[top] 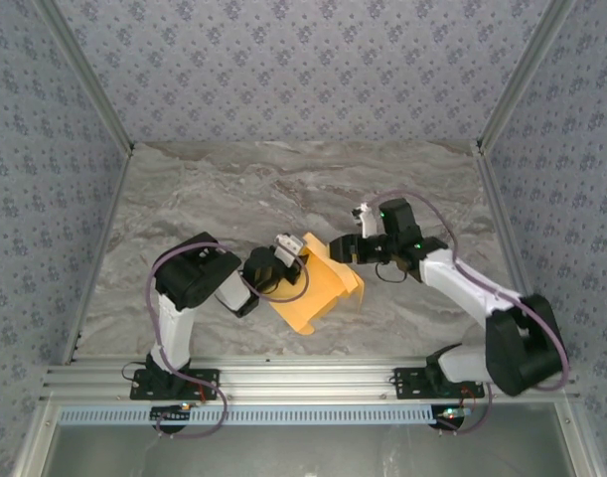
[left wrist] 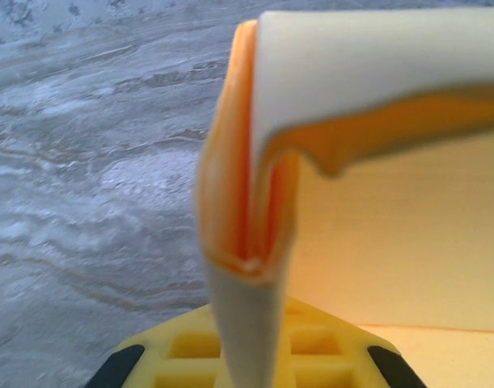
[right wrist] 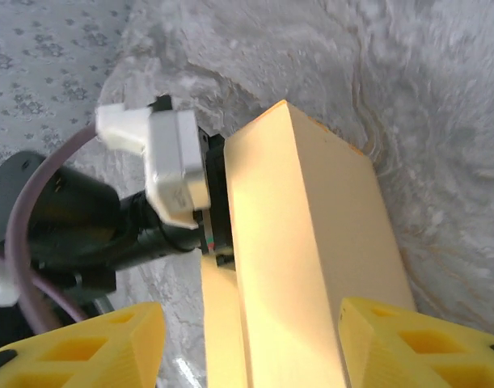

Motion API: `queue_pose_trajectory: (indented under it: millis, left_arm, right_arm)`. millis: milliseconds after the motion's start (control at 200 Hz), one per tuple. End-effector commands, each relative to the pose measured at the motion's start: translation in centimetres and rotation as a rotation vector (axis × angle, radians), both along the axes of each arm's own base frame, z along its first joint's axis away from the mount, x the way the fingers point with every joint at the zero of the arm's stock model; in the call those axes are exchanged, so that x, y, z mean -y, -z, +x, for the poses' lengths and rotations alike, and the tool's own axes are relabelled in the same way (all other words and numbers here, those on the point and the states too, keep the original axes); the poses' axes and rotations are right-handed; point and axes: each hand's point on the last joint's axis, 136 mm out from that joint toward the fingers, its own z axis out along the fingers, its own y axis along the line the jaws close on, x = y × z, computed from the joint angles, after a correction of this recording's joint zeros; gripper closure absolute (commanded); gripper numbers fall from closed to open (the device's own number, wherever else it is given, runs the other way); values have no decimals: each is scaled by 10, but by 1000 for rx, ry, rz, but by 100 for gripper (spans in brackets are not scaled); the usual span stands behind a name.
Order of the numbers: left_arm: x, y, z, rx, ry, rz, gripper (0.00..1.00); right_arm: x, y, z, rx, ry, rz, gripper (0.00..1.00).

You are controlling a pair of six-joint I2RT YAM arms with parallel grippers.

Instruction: Fold the paper box

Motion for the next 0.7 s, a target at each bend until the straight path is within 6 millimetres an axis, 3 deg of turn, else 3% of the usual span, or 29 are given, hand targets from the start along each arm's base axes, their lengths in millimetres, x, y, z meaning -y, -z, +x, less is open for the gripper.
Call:
queue_pose_trajectory:
  millis: [0,80,150,235,295,535,695]
  left_arm:
    - [-17,1,4,-67,-54,-22,100]
    - [-24,-3,4,-84,-71,-37,100]
    - [-29,-8,4,-88,-76,-54,100]
    - [-37,-14,4,-99,-80,-72,100]
    - [-47,-19,6,-120,-91,-89,100]
    - [-69,-45,5,-136,-84,-63,100]
    - [-77,-50,5,-159,-41,-72,100]
  right_arm:
    - [19,-20,2,249,6,-21,37]
    - [33,-31,3,397,61,-12,27]
    - [53,-44,5,635,161,-45,17]
    - [74,-46,8,757,253,-117,16]
    - [86,-37,11,769,271,-199,16]
    - [57,-15,-1,777,138,-103,24]
    - [20,-9,-21,808,-65,-100,31]
